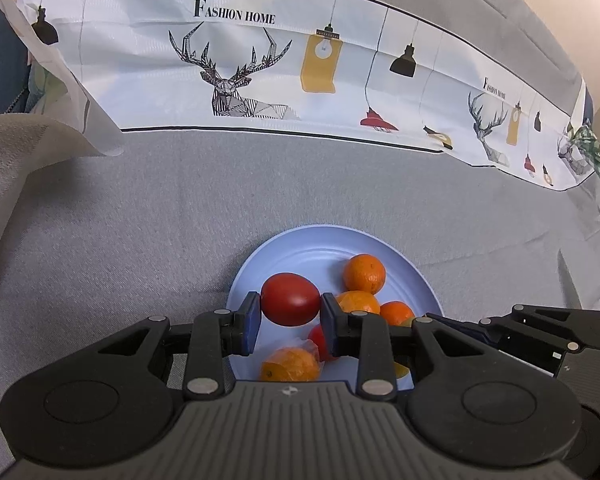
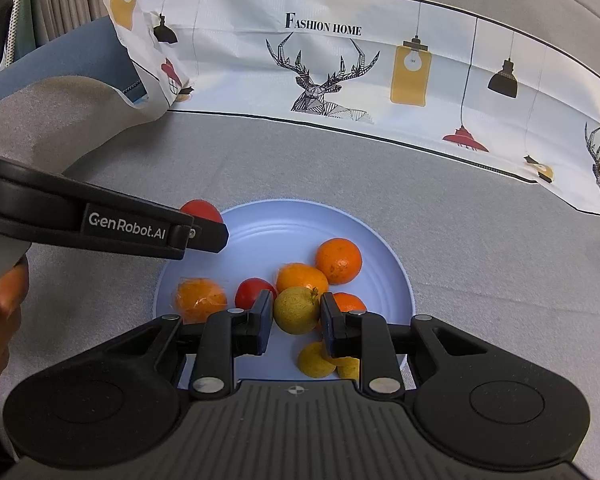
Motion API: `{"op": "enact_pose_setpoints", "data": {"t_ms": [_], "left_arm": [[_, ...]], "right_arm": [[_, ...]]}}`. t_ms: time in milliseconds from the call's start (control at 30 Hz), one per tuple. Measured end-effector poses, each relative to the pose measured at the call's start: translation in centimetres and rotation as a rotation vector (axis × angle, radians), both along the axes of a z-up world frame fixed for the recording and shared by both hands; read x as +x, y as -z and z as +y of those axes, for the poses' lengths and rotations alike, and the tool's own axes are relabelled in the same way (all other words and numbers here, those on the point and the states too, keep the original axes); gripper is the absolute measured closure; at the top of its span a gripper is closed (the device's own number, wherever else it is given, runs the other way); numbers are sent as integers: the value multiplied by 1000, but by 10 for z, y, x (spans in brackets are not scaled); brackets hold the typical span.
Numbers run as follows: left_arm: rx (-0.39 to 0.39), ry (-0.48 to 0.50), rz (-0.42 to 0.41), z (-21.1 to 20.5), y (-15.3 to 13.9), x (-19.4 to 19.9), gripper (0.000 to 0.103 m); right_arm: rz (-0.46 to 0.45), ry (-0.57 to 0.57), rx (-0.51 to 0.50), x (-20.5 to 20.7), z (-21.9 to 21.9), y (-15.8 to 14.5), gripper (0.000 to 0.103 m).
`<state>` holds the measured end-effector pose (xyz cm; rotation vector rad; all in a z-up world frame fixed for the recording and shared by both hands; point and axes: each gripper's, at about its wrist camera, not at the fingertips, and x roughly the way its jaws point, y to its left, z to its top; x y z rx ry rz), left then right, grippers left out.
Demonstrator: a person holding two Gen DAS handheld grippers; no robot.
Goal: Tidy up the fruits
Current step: 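Open the right tool to drop the yellow fruit on the plate while the left tool releases the tomato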
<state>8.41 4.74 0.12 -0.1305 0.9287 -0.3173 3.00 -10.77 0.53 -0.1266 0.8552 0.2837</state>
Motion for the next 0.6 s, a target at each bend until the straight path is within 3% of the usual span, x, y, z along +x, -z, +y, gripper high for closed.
{"op": "enact_pose_setpoints", "data": {"t_ms": [167,267,333,500,600], "left_arm": [[-13,3,-15,0,-4,-1,68],[-39,7,-34,2,-10,-3,53],[-60,14,-56,3,-15,-6,51],[-34,-2,-145,10,-28,-23,50],[-22,-21,-201,19,-40,-38,41]], "right_arm": [[-2,-7,-1,-1,2,0,76],[-2,4,-4,-1,1,-2,76],[-10,11,12,-4,-1,-6,74],[-46,39,23,-13,-6,-17,51],[-78,90,40,-21,-17,-25,35]]}}
